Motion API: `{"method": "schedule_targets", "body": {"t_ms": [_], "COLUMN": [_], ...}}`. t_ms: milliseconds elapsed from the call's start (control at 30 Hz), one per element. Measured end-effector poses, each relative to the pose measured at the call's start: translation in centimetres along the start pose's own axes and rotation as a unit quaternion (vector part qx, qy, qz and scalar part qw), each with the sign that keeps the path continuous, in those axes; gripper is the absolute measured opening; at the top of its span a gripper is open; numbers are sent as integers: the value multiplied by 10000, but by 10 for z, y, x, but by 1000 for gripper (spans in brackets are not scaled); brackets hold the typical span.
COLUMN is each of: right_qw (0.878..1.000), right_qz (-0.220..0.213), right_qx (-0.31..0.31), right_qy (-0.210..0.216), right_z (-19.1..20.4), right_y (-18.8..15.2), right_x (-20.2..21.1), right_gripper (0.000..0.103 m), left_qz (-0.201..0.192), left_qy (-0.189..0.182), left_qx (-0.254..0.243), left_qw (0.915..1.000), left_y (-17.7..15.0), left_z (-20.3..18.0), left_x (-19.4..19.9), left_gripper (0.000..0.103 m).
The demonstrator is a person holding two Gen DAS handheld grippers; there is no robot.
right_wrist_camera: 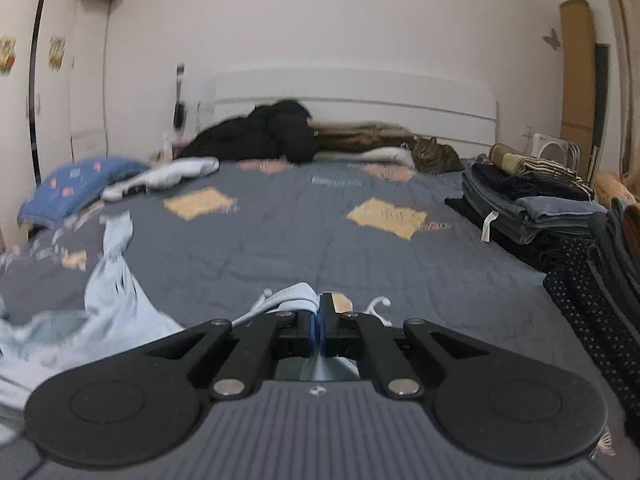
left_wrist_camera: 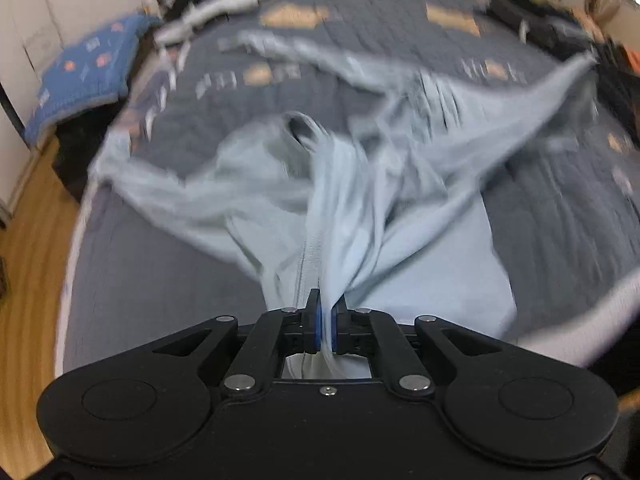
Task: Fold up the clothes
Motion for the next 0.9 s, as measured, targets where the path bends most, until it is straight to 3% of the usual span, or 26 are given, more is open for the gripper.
{"method": "schedule_targets", "body": {"t_ms": [100,200,267,333,400,467,567,667,800,900], "right_qw": [9981,9954,9962,9966,9961,9943,9931,9948,9961,9971], "right_qz": [474,798,700,600,471,351,302,335,622,687], "right_qx": [390,477,340,203,11,-99,67,340,574,164], "right_qy": [92,248,388,529,752,1000,1127,903,238,278], "right_z": [8,15,17,20,25,32,41,39,14,1], "right_y": [-13,-20,-12,-3,9,18,23,22,10,6], "right_x": [-6,-8,1,10,21,32,39,40,26,19], "right_gripper": [2,6,8,13,25,47,56,60,62,62], "left_qz": [295,-214,-750,-1214,-1486,-1536,-1443,-1199,-850,-578], "left_qy": [39,110,50,-2,-55,-40,8,-4,-23,-87], "left_qx": [-145,-101,32,53,-40,-73,-129,-206,-223,-176], "left_qw": [9995,9997,9972,9926,9889,9881,9895,9926,9961,9981], "left_y": [-26,-15,11,38,67,96,135,162,178,182], "left_z": [-10,-15,-15,-17,-23,-26,-30,-35,-37,-34], "left_x": [0,16,33,41,37,19,-20,-65,-114,-139], "left_gripper": [5,14,39,58,58,58,58,58,58,58]}}
Point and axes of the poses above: each gripper's, at about its wrist camera, not at the fingertips, and x roughly against the way its jaws point, z to its left, y to its top, the point moved 10 cm from there along -x, roughly the way its jaws point, and after that the axes turned 7 degrees about z, right-handed, at the moved point
